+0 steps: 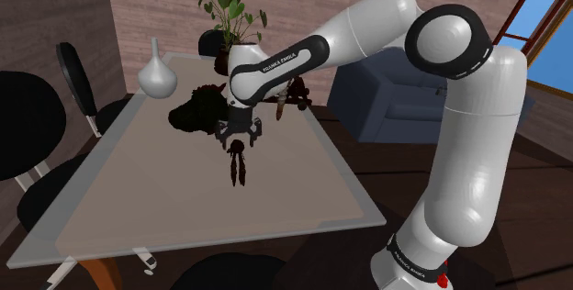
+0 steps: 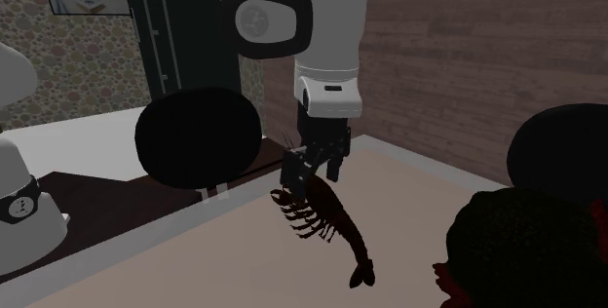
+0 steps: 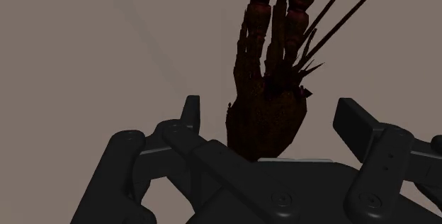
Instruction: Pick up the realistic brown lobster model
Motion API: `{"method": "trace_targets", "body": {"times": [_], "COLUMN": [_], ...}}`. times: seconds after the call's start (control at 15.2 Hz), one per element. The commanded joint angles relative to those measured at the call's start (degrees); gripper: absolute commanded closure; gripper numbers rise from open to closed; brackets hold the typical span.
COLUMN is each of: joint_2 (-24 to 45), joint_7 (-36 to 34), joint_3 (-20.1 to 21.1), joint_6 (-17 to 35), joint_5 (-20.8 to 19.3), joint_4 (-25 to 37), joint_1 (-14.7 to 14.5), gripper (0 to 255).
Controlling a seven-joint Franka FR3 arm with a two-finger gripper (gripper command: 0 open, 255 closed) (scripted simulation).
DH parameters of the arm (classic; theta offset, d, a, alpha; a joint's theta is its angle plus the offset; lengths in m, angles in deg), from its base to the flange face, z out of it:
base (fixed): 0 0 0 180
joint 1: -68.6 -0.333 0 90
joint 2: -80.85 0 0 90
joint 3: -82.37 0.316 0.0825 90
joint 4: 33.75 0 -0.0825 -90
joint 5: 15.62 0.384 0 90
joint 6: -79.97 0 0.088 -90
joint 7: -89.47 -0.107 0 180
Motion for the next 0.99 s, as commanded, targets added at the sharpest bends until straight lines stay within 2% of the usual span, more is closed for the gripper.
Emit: {"method": "trace_targets", "body": {"times": [0.0, 0.13, 0.2, 0.79, 0.92], "joint_2": [0.69, 0.96, 1.04, 0.96, 0.04], "joint_7": [-0.13, -0.17, -0.18, -0.17, -0.04], "joint_3": [-0.08, -0.11, -0.11, -0.11, -0.01], "joint_6": [1.38, 1.75, 1.70, 1.75, 0.46], "joint_5": [-0.19, -0.26, -0.27, -0.26, -0.02], "joint_4": [-0.67, -0.78, -0.66, -0.78, -0.40], "joint_1": [-0.06, -0.09, -0.10, -0.09, 0.00], "gripper": [0, 0, 255, 255, 255]}}
